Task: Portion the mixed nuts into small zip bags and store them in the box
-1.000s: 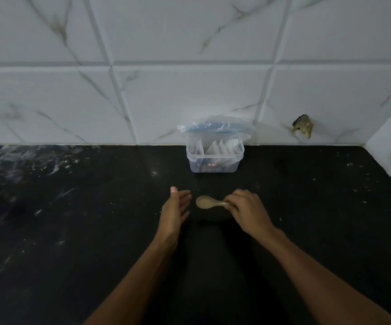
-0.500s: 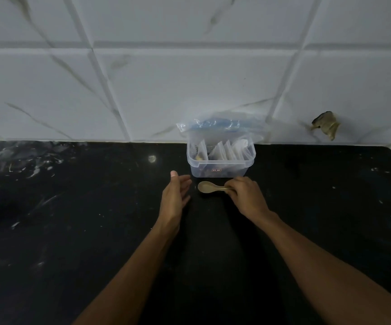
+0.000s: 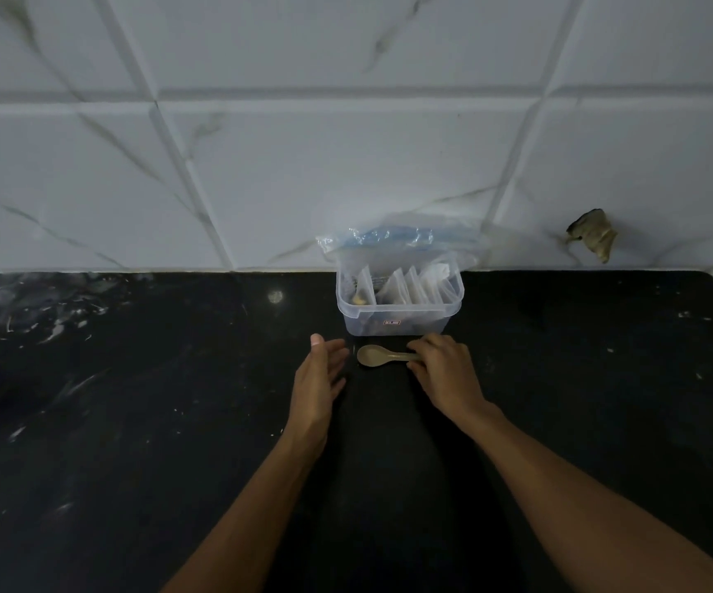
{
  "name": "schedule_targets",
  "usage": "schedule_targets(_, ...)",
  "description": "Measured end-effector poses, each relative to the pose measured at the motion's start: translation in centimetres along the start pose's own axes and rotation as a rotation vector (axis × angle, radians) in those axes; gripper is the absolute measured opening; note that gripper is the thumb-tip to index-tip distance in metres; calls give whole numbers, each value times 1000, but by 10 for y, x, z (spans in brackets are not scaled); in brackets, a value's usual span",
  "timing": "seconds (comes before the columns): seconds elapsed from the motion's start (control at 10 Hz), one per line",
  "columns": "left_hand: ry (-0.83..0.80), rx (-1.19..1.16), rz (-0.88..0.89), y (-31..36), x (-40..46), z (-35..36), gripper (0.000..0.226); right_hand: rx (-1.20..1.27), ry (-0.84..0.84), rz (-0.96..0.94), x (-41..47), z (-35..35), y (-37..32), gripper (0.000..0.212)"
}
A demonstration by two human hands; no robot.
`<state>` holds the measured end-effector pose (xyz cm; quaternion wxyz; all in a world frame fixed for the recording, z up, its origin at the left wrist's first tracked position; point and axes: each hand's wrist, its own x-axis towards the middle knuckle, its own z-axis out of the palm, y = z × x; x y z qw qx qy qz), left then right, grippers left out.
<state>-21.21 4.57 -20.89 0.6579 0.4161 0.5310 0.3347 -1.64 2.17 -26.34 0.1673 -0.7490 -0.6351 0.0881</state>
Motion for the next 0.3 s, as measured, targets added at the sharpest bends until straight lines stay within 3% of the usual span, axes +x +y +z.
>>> schedule_targets(0.1, 39, 78, 106, 0, -7, -3, 49, -13, -6, 29, -10, -5, -1, 45)
schedule_targets(0.3, 123, 389, 325, 24, -26, -9, 48, 16, 238, 29, -30, -30, -17, 39)
